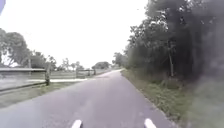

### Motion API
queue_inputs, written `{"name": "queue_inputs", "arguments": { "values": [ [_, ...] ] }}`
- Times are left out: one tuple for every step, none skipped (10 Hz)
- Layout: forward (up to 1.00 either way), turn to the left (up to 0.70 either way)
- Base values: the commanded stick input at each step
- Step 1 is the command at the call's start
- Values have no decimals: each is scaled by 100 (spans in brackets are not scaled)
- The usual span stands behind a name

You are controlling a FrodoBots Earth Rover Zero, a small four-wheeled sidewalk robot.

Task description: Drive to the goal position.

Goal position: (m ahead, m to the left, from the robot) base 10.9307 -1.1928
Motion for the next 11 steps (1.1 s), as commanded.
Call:
{"name": "queue_inputs", "arguments": {
  "values": [
    [80,3],
    [80,3],
    [80,3],
    [80,3],
    [80,3],
    [80,3],
    [80,3],
    [80,3],
    [80,3],
    [80,3],
    [80,3]
  ]
}}
